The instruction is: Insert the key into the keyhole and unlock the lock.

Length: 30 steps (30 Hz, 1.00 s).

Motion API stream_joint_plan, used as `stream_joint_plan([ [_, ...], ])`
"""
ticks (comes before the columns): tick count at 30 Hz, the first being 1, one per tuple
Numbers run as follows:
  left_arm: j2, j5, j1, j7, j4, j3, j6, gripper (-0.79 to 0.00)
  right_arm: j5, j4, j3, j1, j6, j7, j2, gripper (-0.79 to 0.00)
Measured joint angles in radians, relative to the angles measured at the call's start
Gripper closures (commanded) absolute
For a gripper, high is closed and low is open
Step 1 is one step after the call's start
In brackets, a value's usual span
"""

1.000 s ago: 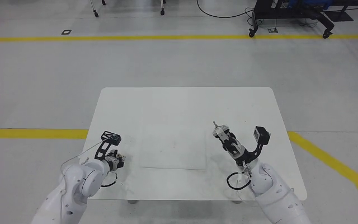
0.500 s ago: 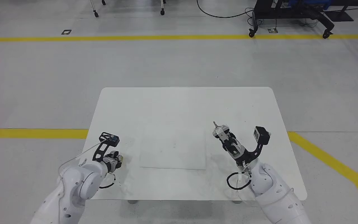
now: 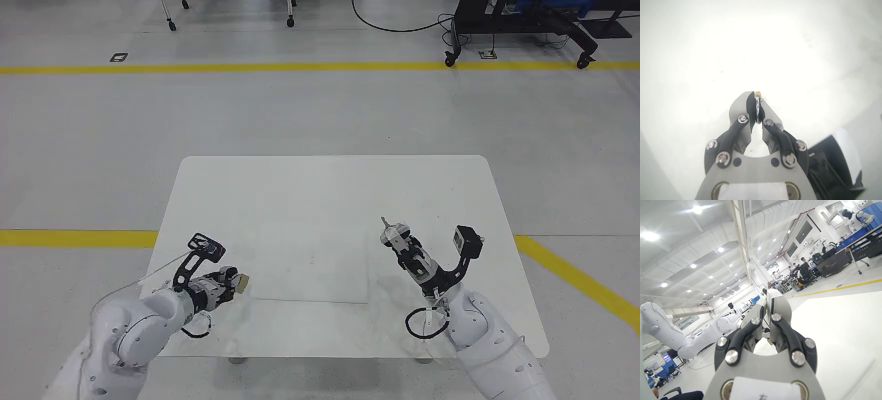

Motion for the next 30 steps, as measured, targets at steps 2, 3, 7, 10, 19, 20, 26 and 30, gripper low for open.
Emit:
stream_joint_plan([
  [2,0.007,-0.150,0.019,-0.019,-0.007,-0.035,-0.125,0.000,0.000,0.000,0.000,0.000,0.000,0.000,0.000,0.000],
  [3,0.010,-0.212,0.024,-0.034,-0.007,-0.046,-0.173,0.000,0.000,0.000,0.000,0.000,0.000,0.000,0.000,0.000],
  [7,0.025,-0.518,0.014,-0.154,0.016,-0.053,-0.354,0.000,0.000,0.000,0.000,0.000,0.000,0.000,0.000,0.000],
  [10,0.038,-0.714,0.009,-0.256,-0.022,-0.018,-0.409,0.000,0.000,0.000,0.000,0.000,0.000,0.000,0.000,0.000],
  [19,0.040,-0.712,0.010,-0.247,-0.027,-0.017,-0.386,0.000,0.000,0.000,0.000,0.000,0.000,0.000,0.000,0.000],
  [20,0.039,-0.693,0.009,-0.227,-0.026,-0.021,-0.370,0.000,0.000,0.000,0.000,0.000,0.000,0.000,0.000,0.000],
  [26,0.025,-0.520,0.006,0.000,-0.017,0.010,-0.295,0.000,-0.009,-0.022,-0.007,0.000,0.046,0.035,-0.004,0.000],
  [30,0.012,-0.739,-0.101,0.022,0.105,0.080,-0.264,0.000,-0.010,-0.023,-0.033,0.028,0.108,0.096,-0.014,0.000],
])
